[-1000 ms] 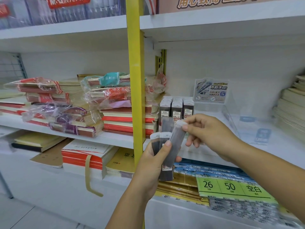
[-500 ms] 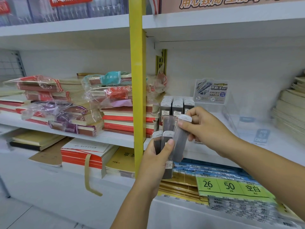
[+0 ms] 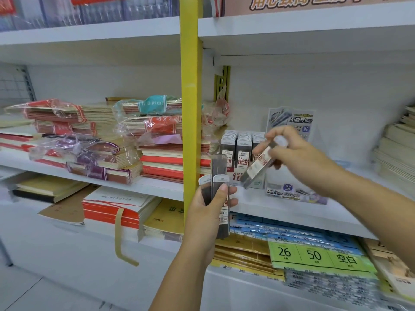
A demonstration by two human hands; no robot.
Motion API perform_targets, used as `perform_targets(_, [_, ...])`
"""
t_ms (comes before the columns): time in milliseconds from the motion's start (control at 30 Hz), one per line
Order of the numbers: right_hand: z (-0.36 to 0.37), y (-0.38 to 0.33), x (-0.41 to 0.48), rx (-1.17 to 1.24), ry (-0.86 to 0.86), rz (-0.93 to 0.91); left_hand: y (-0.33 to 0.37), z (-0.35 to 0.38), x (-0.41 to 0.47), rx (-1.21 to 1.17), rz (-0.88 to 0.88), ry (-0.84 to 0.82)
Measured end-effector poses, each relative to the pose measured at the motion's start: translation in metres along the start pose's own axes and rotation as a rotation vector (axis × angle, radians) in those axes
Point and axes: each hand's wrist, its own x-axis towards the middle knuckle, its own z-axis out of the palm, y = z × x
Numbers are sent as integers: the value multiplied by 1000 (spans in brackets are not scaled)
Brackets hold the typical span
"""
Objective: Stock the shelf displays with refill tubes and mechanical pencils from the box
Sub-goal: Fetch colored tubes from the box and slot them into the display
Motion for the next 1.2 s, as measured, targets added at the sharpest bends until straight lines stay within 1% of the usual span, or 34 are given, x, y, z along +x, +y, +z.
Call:
perform_targets(100, [-24, -4, 16, -106, 91, -63, -1, -1, 4, -12, -4, 2])
perform_targets(167, [-32, -2, 26, -197, 114, -87, -1, 0, 7, -12, -6, -5])
perform_targets(300, [-30, 8, 42, -340, 72, -95, -6, 1, 12, 10, 7, -8])
perform_targets(500, [-15, 32, 57, -399, 31, -97, -11, 2, 18, 16, 3, -5])
perform_targets(567, [-10, 41, 61, -484, 25, -100, -11, 2, 19, 18, 0, -9])
perform_targets(633, [-5, 50, 63, -600, 68, -115, -11, 3, 20, 17, -4, -18])
perform_targets(700, [-1, 55, 61, -686, 156, -142, -10, 3, 20, 13, -5, -24])
perform_targets(767, [1, 57, 59, -750, 223, -168, -9, 4, 20, 12, -4, -35])
perform_targets(833, [3, 58, 56, -774, 255, -147, -9, 5, 19, 14, -9, -50])
perform_targets(900, [4, 56, 50, -746, 298, -143, -9, 6, 17, 12, -17, -72])
perform_targets(933, [4, 53, 46, -713, 322, -168, -8, 6, 16, 13, -20, -86])
perform_targets(1000, [7, 43, 32, -586, 323, -214, -7, 5, 14, 28, -23, -115])
perform_targets(1067, [14, 32, 17, -402, 233, -208, -6, 6, 12, 43, -25, -152])
perform_targets(1100, [18, 28, 11, -302, 168, -177, -5, 7, 10, 45, -28, -170])
perform_targets(1200, [29, 19, 1, 7, -15, -7, 1, 12, 6, 33, -34, -229])
